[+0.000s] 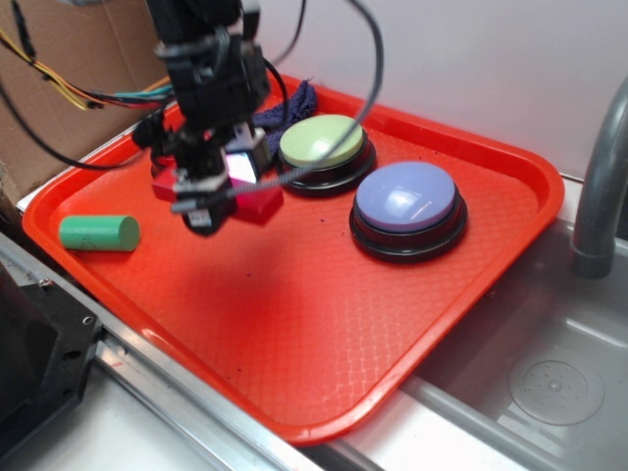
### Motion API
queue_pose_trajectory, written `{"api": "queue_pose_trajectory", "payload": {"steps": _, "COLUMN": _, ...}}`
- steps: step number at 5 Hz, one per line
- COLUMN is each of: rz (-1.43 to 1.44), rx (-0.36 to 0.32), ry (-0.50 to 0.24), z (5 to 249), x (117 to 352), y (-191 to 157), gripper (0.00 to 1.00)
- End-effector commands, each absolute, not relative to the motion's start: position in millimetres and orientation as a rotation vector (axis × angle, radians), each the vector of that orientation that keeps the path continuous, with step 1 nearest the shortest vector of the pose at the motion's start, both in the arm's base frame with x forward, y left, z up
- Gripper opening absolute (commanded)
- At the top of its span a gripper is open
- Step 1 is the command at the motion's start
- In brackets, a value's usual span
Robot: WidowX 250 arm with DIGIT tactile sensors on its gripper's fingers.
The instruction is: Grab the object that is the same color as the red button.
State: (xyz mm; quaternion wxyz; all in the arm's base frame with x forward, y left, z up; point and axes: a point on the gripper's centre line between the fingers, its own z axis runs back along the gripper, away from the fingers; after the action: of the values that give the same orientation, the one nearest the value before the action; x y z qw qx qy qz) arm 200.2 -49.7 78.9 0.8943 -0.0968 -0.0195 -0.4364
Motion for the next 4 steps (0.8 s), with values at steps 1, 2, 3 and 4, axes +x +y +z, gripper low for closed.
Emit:
{"api": "queue_pose_trajectory", "payload": {"steps": 1, "rz": -0.422, "rx": 0.034, "ry": -0.029, "z": 140, "x": 219, "y": -46, "gripper": 0.00}}
{"api": "queue_pose_trajectory", "payload": {"steps": 2, "rz": -0.169, "rx": 0.113, "ry": -0.083, "z": 156, "x": 220, "y": -36, "gripper": 0.00}}
{"api": "queue_pose_trajectory", "payload": {"steps": 3, "rz": 0.083, "rx": 0.074, "ry": -0.077, "z": 168, "x": 217, "y": -26, "gripper": 0.00}}
{"api": "queue_pose_trajectory", "payload": {"steps": 4, "rz": 0.240, "rx": 0.002, "ry": -0.081, "z": 168, "x": 219, "y": -18, "gripper": 0.00}}
